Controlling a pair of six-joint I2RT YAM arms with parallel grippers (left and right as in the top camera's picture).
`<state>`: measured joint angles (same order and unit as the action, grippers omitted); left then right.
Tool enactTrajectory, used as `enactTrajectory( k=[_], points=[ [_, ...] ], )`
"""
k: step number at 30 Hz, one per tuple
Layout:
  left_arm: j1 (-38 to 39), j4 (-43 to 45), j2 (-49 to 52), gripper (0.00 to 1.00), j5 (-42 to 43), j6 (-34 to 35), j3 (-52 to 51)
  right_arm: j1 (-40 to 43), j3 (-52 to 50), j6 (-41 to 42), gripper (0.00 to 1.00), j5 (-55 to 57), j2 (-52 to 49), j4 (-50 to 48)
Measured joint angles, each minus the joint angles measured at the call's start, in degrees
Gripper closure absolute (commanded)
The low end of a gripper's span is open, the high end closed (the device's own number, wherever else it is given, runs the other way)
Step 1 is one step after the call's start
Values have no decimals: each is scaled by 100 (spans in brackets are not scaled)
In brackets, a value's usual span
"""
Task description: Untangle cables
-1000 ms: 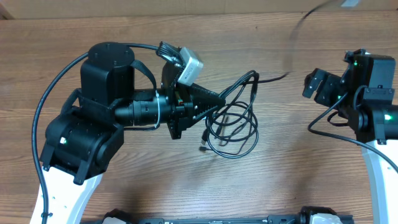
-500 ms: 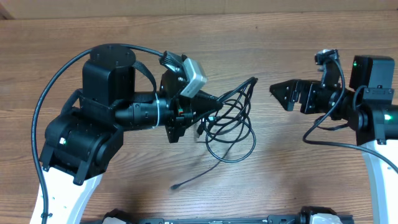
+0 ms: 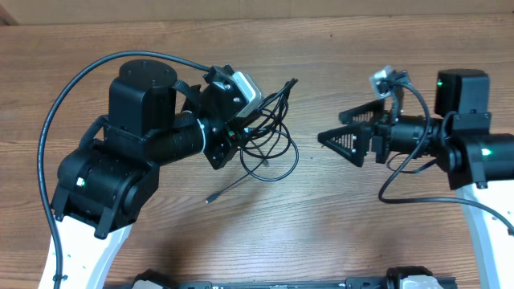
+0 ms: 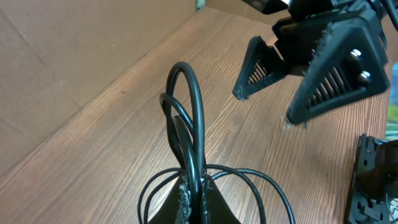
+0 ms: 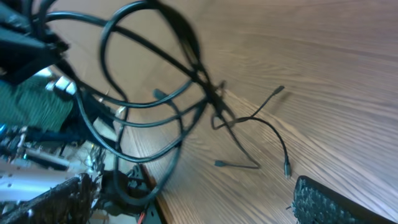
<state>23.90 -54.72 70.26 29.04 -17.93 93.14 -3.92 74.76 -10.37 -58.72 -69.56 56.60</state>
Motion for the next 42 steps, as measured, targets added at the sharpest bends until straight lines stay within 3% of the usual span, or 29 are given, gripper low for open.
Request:
enactTrajectory(
  k=[7,17,27,34,42],
  points=[
    [0,9,0,96,280,-28,0,-380,0,31,0,-48,0,-225],
    [0,98,0,96,1285,-52,0,-798,0,1207,0,420,0,-817],
    [0,192,0,96,2387,-52,0,-1392,2,2868,0,3036,-4,-684],
    [-282,144,-107,96,2304,-52,-17,-1180,15,3252,0,4765,17,498],
    [-1067,203,-1005,96,2350,-50,2,-509,15,3283,0,5906,-20,883]
  ],
)
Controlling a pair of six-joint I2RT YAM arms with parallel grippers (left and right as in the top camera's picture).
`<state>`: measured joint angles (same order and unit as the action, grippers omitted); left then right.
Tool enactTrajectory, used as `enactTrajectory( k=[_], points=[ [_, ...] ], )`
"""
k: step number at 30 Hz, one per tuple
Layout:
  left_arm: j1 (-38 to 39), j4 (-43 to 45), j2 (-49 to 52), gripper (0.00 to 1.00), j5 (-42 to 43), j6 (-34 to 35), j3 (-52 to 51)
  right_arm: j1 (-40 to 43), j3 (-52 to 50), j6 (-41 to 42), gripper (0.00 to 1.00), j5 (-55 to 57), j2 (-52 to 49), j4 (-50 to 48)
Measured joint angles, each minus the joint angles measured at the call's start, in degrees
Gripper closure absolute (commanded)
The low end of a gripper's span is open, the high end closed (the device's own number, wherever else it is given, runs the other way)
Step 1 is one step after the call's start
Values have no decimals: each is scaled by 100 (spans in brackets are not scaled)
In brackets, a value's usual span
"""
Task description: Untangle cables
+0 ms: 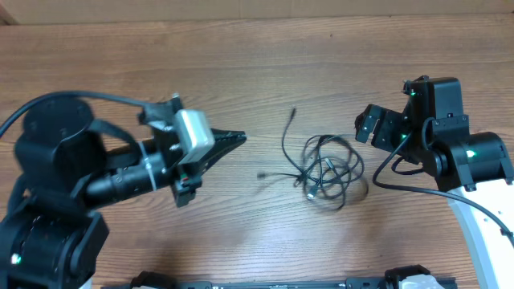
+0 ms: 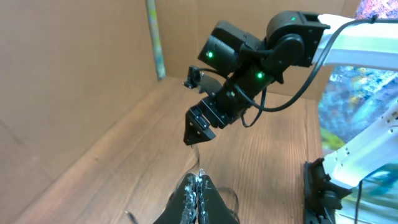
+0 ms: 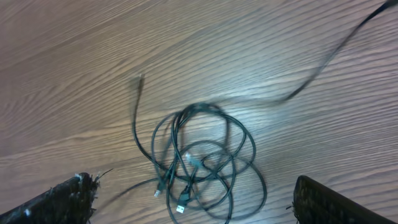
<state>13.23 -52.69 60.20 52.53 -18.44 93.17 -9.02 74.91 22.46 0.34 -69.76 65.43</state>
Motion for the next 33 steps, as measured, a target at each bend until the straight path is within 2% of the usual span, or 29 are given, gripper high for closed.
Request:
enactTrajectory(
  k=[6,7,9,10,11,12,18,23,25,27,33],
  points=[
    [-90,-103,31,96,2,0,13,2,0,0,0,-39,0,-2],
    [-92,-177,57,90,-2,2,13,2,0,0,0,-90,0,-4],
    [-90,-313,96,67,-101,17,17,2,0,0,0,-157,0,-7],
    [-92,-435,109,45,-179,9,20,2,0,2,0,-168,0,-9],
    [-90,-492,129,13,-238,-4,20,2,0,0,0,-186,0,-11],
    [-92,-612,164,0,-310,4,22,2,0,0,0,-203,0,-7],
    [-90,-1084,586,0,-647,22,22,2,0,0,0,-295,-236,-28],
    [-90,-1209,896,0,-844,205,22,2,0,-157,0,-732,-1019,-260],
    [-92,-1259,935,0,-1034,389,20,-2,0,-208,6,-866,-1349,-354],
    [-92,-1362,953,0,-1215,549,20,-2,0,-269,18,-957,-1725,-448],
    [-92,-1486,964,0,-1392,693,20,-2,0,-330,35,-1137,-2815,-658]
  ],
)
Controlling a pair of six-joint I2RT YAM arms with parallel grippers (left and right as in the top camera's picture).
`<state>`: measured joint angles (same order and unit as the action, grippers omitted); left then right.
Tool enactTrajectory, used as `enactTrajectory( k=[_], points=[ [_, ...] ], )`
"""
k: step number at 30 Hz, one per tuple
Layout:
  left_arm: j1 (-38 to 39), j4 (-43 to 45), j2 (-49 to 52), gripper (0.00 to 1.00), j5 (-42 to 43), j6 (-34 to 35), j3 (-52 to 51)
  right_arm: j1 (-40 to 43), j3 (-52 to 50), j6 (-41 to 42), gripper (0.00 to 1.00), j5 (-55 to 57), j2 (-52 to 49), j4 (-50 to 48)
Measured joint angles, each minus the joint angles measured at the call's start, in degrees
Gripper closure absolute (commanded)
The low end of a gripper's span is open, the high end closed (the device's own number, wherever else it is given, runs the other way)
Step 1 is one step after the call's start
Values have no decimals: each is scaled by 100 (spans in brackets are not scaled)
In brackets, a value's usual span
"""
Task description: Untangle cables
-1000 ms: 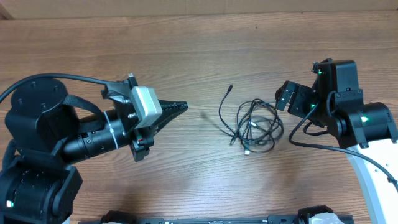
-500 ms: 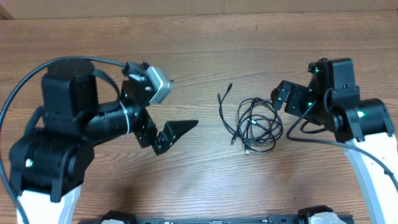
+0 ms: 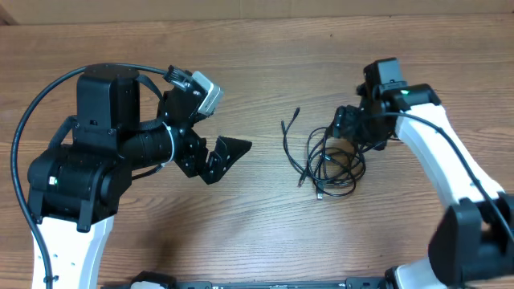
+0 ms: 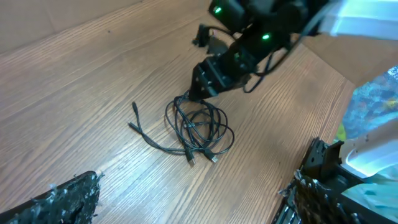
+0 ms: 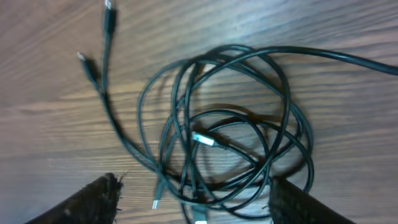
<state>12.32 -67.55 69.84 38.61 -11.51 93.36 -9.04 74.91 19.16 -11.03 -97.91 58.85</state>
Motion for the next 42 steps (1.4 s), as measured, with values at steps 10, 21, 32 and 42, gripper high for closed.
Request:
enactTrajectory(
  k=[10,21,32,42],
  points=[
    [0,-7,9,0,-35,48,0,-94,-308,-140,32,-798,-584,-643],
    [0,-81,9,0,-35,66,0,-385,-695,-109,44,-581,-584,-1325],
    [2,-116,9,0,-35,66,0,-385,-822,9,60,-291,-584,-1703],
    [0,-129,9,0,-35,66,0,-385,-1147,181,75,-245,-584,-1923]
  ],
)
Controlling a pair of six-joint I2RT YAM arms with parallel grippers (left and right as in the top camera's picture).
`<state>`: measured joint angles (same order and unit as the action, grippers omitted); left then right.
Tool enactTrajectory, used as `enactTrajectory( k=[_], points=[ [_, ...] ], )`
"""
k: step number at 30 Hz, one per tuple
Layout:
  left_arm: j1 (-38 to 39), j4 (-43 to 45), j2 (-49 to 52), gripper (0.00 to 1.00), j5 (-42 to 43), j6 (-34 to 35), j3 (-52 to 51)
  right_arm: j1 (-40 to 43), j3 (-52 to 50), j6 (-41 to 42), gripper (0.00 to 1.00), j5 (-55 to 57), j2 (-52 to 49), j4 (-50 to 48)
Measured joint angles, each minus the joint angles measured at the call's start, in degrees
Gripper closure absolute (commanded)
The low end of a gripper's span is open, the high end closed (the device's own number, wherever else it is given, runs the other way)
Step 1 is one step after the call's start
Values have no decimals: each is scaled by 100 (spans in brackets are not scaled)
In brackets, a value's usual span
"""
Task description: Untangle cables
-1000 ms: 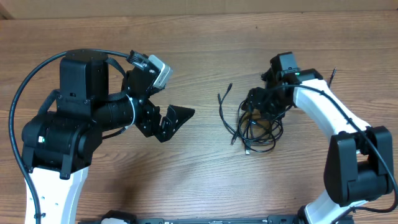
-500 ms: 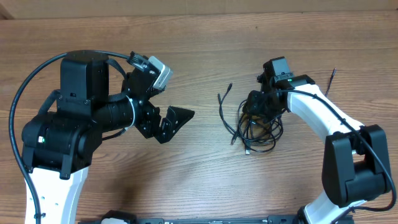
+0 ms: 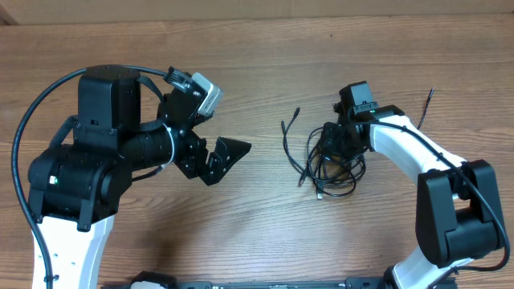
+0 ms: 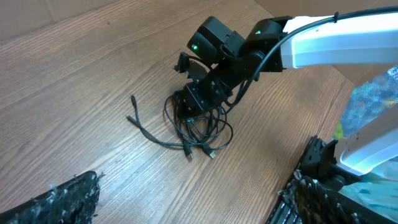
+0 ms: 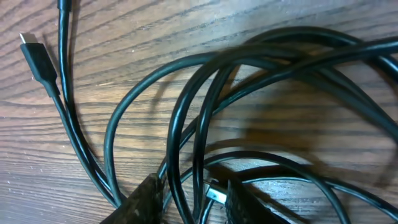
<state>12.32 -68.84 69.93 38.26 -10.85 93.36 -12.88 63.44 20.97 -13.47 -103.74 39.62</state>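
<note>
A tangle of thin black cables (image 3: 344, 170) lies on the wood table, right of centre, with two loose ends (image 3: 289, 120) trailing to the upper left. My right gripper (image 3: 332, 144) is down on the tangle's upper edge. In the right wrist view its gripper (image 5: 193, 200) has its fingers close together with two strands (image 5: 186, 124) and a silver-tipped plug between them. My left gripper (image 3: 223, 160) is open and empty left of the tangle. The left wrist view shows the cables (image 4: 208, 127) well ahead of the left gripper (image 4: 186, 205).
A cardboard wall (image 3: 241, 8) bounds the table's far side. A thin dark wire end (image 3: 429, 98) lies on the table to the right of the right arm. The arms' base rail (image 3: 281, 282) runs along the near edge.
My right gripper has come down from just above the tangle onto it, and its fingers have narrowed from wide apart to closed on two strands. The left arm has not moved.
At first my left gripper held the tangle up while the right one stood open opposite. Then the cables lay on the table, right of centre, with the left gripper shut and empty. Then the left gripper was open, and the right one hovered open over the tangle, where it now grips.
</note>
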Motion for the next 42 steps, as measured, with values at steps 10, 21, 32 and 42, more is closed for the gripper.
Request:
enactTrajectory(
  k=[10,21,32,42],
  points=[
    [0,-20,0,0,0,0,0,-2,-52,15,96,0,0,-66],
    [0,-24,0,0,2,0,0,4,490,-199,96,-855,11,903],
    [0,-44,0,0,2,2,0,-72,2959,-435,96,-1733,1569,2002],
    [0,-168,0,0,70,2,0,-72,3453,-216,96,-2280,3230,1519]
  ],
)
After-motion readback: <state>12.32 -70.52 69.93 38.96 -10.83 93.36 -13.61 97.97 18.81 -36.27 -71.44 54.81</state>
